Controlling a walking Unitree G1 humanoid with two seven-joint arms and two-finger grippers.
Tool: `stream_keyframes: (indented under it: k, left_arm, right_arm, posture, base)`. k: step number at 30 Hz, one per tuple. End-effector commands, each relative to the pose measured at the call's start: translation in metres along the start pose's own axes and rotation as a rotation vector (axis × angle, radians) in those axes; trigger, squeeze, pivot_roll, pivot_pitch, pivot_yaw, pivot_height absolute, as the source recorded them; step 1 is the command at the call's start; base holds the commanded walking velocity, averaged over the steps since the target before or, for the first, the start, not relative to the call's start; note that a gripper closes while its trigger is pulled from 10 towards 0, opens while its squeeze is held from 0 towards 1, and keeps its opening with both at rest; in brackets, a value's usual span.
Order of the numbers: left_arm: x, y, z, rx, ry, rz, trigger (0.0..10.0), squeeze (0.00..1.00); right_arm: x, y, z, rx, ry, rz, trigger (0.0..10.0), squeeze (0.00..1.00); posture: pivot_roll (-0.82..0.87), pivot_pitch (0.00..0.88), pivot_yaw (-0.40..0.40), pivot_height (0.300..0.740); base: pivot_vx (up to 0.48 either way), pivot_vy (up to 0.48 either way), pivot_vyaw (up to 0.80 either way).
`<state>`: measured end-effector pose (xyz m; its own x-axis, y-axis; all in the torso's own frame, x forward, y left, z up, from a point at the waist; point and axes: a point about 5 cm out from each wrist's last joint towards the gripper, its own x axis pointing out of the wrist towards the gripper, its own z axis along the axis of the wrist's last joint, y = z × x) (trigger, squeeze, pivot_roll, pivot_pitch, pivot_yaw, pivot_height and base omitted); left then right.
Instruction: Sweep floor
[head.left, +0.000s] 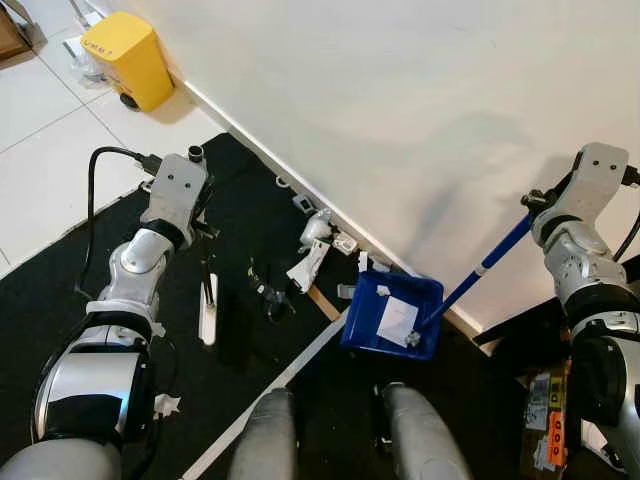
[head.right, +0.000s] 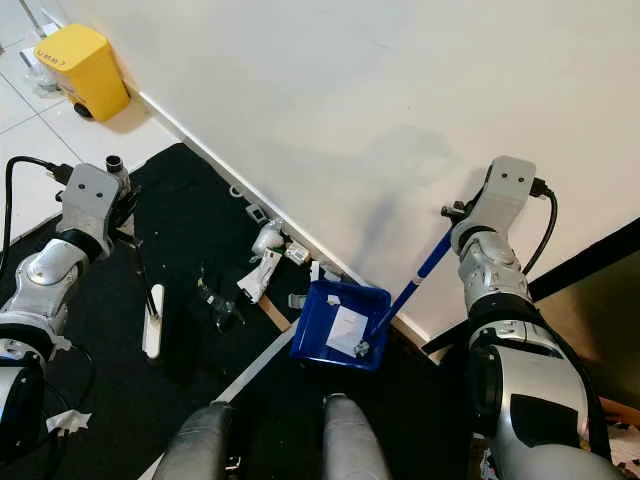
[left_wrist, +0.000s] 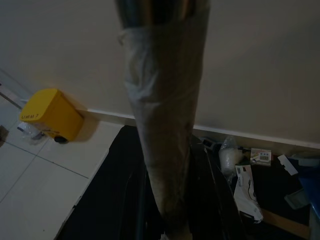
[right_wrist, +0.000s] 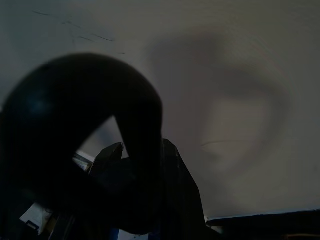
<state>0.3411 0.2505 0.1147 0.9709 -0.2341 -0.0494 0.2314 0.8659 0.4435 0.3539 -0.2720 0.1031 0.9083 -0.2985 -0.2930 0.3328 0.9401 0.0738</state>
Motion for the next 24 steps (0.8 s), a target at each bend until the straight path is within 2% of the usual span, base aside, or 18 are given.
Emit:
stream_keyframes:
  k: [1, 10, 17, 19, 24]
  left_arm:
    - [0.001, -0.005, 0.002, 0.019, -0.017, -0.020, 10.0, 0.00]
    - [0.001, -0.005, 0.002, 0.017, -0.014, -0.017, 10.0, 0.00]
    - [0.001, -0.007, 0.001, 0.017, -0.013, -0.023, 10.0, 0.00]
    - [0.002, -0.009, 0.001, 0.015, -0.010, -0.026, 10.0, 0.00]
    - [0.003, -0.010, 0.001, 0.015, -0.009, -0.030, 10.0, 0.00]
  right_arm:
    - [0.000, -0.009, 0.005, -0.011, -0.034, -0.059, 10.0, 0.00]
    - [-0.002, -0.010, -0.005, -0.002, -0.022, -0.095, 10.0, 0.00]
    - [-0.004, 0.004, -0.016, -0.017, -0.012, -0.079, 10.0, 0.00]
    - [-0.006, 0.013, -0.024, -0.032, -0.002, -0.062, 10.0, 0.00]
    - [-0.007, 0.017, -0.029, -0.036, 0.000, -0.063, 10.0, 0.00]
  posture:
    - [0.01, 0.111, -0.004, 0.740]
    - [0.02, 0.114, -0.004, 0.740]
    - [0.01, 0.122, -0.003, 0.740]
    - [0.01, 0.127, -0.004, 0.740]
    - [0.01, 0.133, -0.005, 0.740]
  base:
    - [0.000, 0.000, 0.00]
    - [0.000, 0.000, 0.00]
    - [0.000, 0.000, 0.00]
    - [0.000, 0.000, 0.00]
    - [0.000, 0.000, 0.00]
